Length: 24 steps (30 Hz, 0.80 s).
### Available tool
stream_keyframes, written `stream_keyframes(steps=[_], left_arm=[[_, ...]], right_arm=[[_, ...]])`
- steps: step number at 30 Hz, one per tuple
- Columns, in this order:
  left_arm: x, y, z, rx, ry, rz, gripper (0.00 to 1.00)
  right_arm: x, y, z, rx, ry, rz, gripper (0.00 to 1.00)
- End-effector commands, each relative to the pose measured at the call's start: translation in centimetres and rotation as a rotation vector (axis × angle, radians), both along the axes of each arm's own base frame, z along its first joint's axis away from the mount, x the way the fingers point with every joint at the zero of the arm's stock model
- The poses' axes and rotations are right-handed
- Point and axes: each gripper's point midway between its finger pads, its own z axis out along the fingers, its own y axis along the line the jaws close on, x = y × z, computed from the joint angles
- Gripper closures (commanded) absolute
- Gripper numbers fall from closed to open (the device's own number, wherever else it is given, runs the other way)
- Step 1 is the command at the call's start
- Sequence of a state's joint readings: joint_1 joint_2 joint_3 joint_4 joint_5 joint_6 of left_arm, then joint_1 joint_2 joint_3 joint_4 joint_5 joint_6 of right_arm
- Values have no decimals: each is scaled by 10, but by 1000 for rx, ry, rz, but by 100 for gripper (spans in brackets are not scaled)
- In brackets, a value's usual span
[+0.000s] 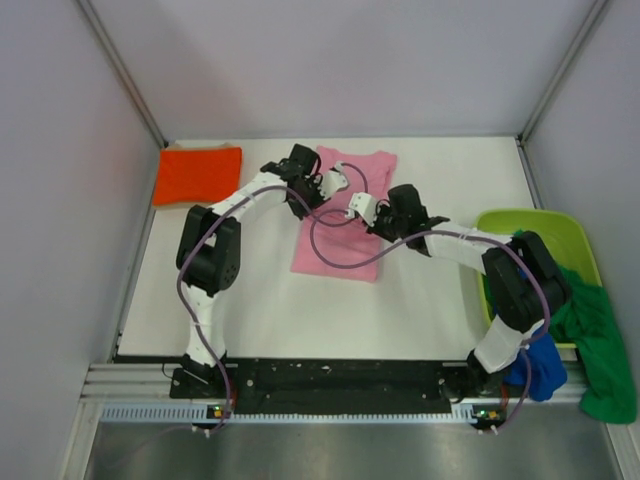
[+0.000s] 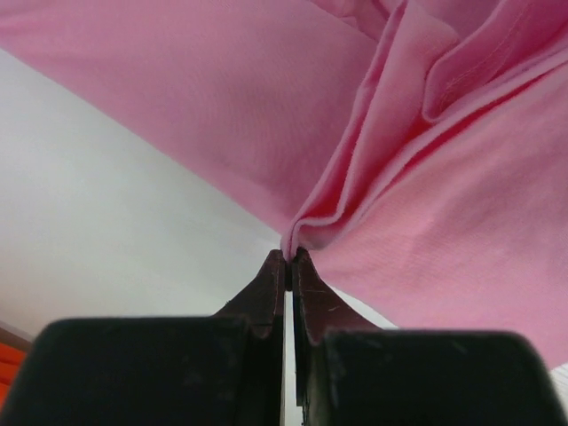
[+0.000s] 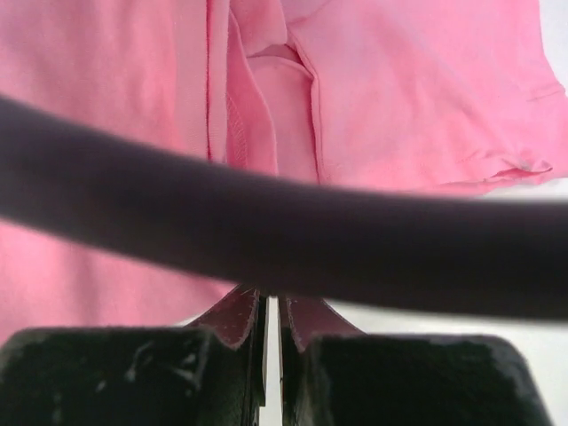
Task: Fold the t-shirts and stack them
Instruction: Fold the folded rectangular tshirt in 1/3 of the way, then grab one side of the 2/3 rectangular tshirt with both arms
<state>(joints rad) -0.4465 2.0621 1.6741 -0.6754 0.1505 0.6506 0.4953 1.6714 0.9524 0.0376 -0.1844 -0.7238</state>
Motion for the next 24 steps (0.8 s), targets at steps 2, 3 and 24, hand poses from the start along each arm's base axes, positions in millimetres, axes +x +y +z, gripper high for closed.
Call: stream_keyframes(steps=[2,3,24], left_arm=[[26,-3,9,-1,-62,49,100],[29,-4,10,-6,-71,58,94],[-114,12,12,-169,-83,-551,44]], right_arm=[[37,-4,12,-11,-69,-85,100],[45,-11,9,-20,-73,-138,100],[-123,18,8,6,-50,394,26]])
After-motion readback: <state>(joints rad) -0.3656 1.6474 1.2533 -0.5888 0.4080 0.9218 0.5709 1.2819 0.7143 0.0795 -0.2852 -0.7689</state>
